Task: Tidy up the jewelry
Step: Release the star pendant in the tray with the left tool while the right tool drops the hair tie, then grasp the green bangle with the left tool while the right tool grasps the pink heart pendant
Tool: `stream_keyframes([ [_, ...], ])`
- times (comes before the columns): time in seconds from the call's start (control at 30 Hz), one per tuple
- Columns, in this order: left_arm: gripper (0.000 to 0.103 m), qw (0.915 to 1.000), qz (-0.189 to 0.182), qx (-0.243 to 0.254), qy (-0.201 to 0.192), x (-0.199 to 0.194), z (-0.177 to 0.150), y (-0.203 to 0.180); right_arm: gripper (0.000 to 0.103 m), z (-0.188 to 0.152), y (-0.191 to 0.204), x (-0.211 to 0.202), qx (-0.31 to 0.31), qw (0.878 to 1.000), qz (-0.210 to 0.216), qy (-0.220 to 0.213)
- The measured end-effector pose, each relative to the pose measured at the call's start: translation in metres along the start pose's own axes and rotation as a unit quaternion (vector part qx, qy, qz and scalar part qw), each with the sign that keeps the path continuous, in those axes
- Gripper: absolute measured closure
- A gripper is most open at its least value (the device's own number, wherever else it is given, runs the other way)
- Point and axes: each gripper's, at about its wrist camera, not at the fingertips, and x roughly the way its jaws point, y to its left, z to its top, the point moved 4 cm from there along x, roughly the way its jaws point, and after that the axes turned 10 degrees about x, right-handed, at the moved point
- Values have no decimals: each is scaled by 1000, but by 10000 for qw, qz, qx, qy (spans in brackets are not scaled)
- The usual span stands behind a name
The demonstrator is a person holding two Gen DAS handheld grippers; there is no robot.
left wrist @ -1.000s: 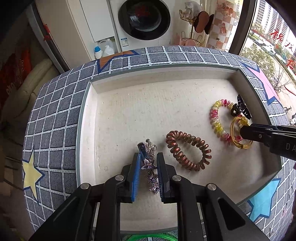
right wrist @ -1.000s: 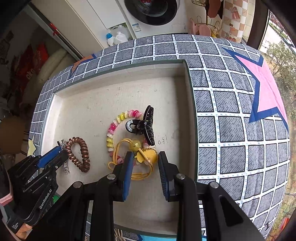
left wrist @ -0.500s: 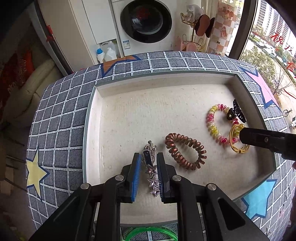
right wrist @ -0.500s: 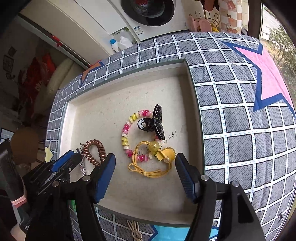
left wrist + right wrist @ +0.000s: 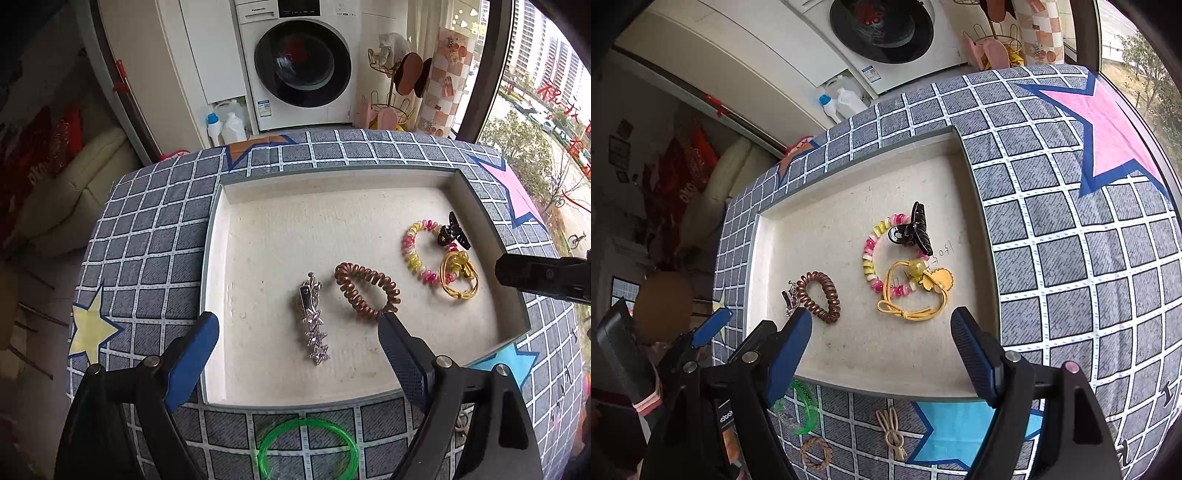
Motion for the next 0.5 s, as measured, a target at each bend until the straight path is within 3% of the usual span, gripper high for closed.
stream_keyframes([
  [0.13,6,10000,37,-25,68,-12,-21,3,22,-10,-4,-11,132,9999,77,-28],
  [0.23,5,9999,54,-88,70,-24,-39,8,14,-21,-5,-19,175,9997,179,-45],
  [0.5,5,9993,148,-260,246,-44,-82,25,13,-51,-6,-31,249,9993,265,-44],
])
